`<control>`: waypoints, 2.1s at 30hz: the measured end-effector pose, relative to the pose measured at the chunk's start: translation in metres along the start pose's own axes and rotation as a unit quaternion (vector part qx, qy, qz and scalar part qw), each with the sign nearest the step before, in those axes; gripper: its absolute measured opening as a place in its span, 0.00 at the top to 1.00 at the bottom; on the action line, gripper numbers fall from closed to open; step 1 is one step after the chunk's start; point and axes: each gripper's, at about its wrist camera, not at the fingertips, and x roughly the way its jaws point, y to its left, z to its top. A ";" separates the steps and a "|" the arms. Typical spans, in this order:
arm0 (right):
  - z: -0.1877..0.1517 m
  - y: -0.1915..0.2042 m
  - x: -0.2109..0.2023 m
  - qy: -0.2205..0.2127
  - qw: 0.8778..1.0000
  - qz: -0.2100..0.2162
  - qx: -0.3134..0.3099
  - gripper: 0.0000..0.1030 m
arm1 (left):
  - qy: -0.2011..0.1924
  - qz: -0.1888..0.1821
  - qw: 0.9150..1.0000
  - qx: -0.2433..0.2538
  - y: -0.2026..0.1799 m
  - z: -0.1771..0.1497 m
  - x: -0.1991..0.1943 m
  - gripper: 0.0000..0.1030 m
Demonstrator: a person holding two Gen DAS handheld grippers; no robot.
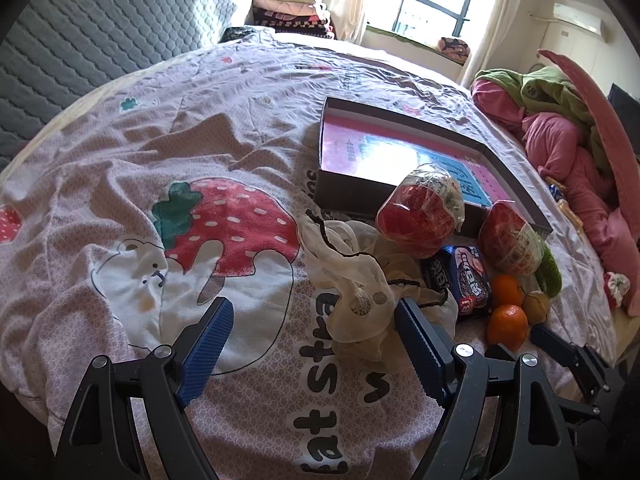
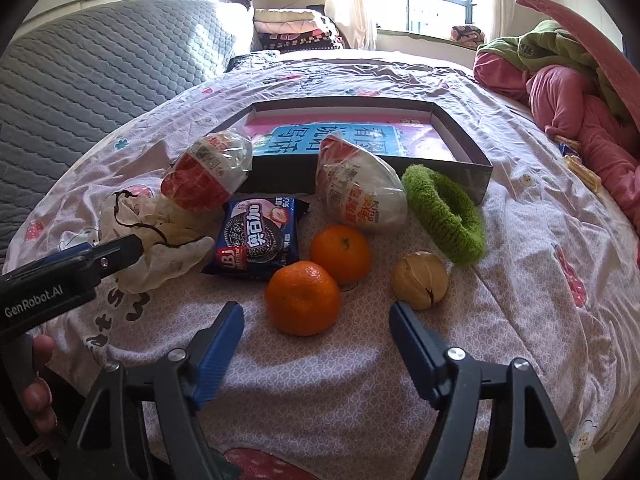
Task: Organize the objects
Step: 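Close left tool on the white mesh bag while right tool grasps the orange, then lift the bag with left tool while right tool carries the orange over the tray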
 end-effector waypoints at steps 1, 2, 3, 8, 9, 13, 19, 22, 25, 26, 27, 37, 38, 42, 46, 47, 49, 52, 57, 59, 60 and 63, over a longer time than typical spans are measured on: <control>0.000 0.000 0.001 0.001 1.000 0.001 0.002 0.29 | 0.002 -0.006 1.000 -0.003 0.000 0.000 0.001 0.19; 0.000 -0.001 0.001 0.002 1.000 0.002 0.004 0.29 | 0.004 -0.010 1.000 -0.005 0.001 0.001 0.002 0.19; -0.001 0.000 0.003 0.004 1.000 0.002 0.004 0.30 | 0.006 -0.015 1.000 -0.007 0.001 0.002 0.004 0.19; -0.001 -0.001 0.007 0.005 1.000 0.004 0.012 0.34 | 0.018 -0.034 0.999 -0.008 -0.002 0.005 0.011 0.19; -0.001 -0.001 0.008 0.006 1.000 0.003 0.014 0.37 | 0.023 -0.038 0.999 -0.009 -0.002 0.006 0.014 0.20; 0.001 -0.002 0.010 0.004 1.000 0.002 0.020 0.43 | 0.029 -0.049 0.998 -0.015 -0.004 0.010 0.019 0.31; 0.002 0.000 0.013 0.003 1.000 0.013 0.020 0.59 | 0.043 -0.078 0.996 -0.030 -0.004 0.015 0.028 0.68; 0.001 0.001 0.012 0.001 1.000 0.018 0.015 0.61 | 0.045 -0.093 0.994 -0.025 -0.007 0.015 0.029 0.81; 0.001 0.000 0.012 0.000 1.000 0.024 0.020 0.61 | 0.038 -0.103 0.994 -0.021 -0.010 0.014 0.024 0.86; 0.000 -0.001 0.012 0.000 0.999 0.027 0.020 0.61 | 0.037 -0.111 0.993 -0.021 -0.011 0.015 0.023 0.87; 0.000 -0.002 0.011 -0.001 0.999 0.029 0.021 0.61 | 0.035 -0.116 0.992 -0.022 -0.011 0.015 0.021 0.88; 0.000 -0.006 -0.002 -0.014 0.999 0.032 0.013 0.61 | 0.012 -0.158 0.987 -0.008 -0.003 0.005 -0.006 0.89; -0.001 -0.008 -0.004 -0.017 0.999 0.031 0.013 0.61 | 0.011 -0.158 0.987 -0.005 -0.002 0.004 -0.008 0.89; 0.000 -0.012 -0.009 -0.027 0.999 0.029 0.012 0.61 | -0.009 -0.161 0.987 0.011 0.002 0.001 -0.022 0.89; 0.004 -0.016 -0.015 -0.039 0.999 0.029 0.015 0.61 | -0.036 -0.149 0.988 0.026 0.003 0.001 -0.035 0.89; 0.005 -0.016 -0.018 -0.045 0.998 0.029 0.014 0.61 | -0.039 -0.148 0.988 0.026 0.004 0.003 -0.037 0.89; 0.006 -0.015 -0.022 -0.055 0.998 0.028 0.010 0.61 | -0.050 -0.148 0.987 0.026 0.004 0.004 -0.042 0.89; 0.008 -0.012 -0.030 -0.071 0.997 0.026 0.001 0.61 | -0.063 -0.146 0.987 0.028 0.000 0.007 -0.047 0.89; 0.011 -0.011 -0.039 -0.089 0.996 0.023 -0.008 0.61 | -0.068 -0.156 0.985 0.034 -0.014 0.009 -0.048 0.89; 0.012 -0.013 -0.042 -0.094 0.995 0.021 -0.011 0.61 | -0.072 -0.157 0.984 0.040 -0.022 0.010 -0.049 0.89; 0.012 -0.013 -0.043 -0.095 0.995 0.021 -0.010 0.61 | -0.074 -0.158 0.984 0.042 -0.025 0.011 -0.050 0.89; 0.014 -0.017 -0.046 -0.101 0.995 0.021 -0.009 0.61 | -0.078 -0.160 0.983 0.049 -0.034 0.011 -0.050 0.89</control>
